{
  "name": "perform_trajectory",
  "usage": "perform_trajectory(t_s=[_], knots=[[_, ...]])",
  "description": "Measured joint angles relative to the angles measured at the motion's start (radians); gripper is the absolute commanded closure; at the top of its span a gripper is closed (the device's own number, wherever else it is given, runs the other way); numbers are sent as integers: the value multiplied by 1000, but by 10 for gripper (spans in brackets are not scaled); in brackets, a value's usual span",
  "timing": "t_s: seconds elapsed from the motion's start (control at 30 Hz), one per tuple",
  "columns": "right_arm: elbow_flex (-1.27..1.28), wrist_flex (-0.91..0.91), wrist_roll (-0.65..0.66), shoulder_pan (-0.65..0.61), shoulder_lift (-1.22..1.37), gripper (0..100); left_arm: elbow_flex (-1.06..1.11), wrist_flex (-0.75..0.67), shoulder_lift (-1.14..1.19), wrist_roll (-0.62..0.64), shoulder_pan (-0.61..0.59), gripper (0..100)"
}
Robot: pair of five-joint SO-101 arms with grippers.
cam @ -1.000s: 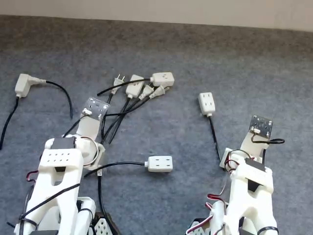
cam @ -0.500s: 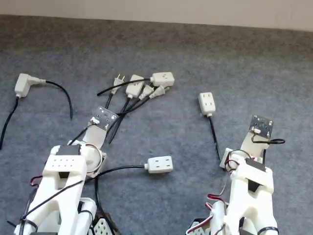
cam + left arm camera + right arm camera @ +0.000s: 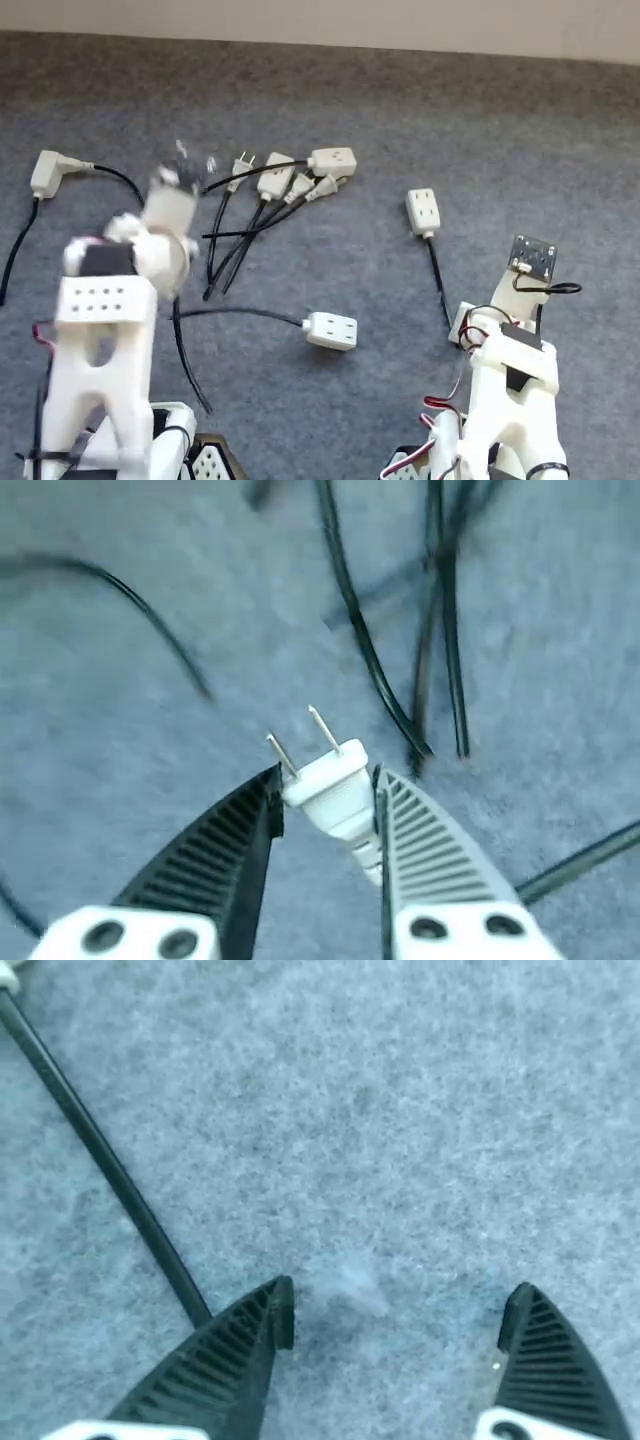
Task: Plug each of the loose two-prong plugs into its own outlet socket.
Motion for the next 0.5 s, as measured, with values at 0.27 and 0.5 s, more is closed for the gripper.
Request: perform_trajectory(t_s=[0.27, 0.5], knots=[[0, 0, 0, 0, 0, 675, -683, 293, 199, 12, 0, 995], [0, 0, 0, 0, 0, 675, -1218, 365, 509, 141, -77, 994]])
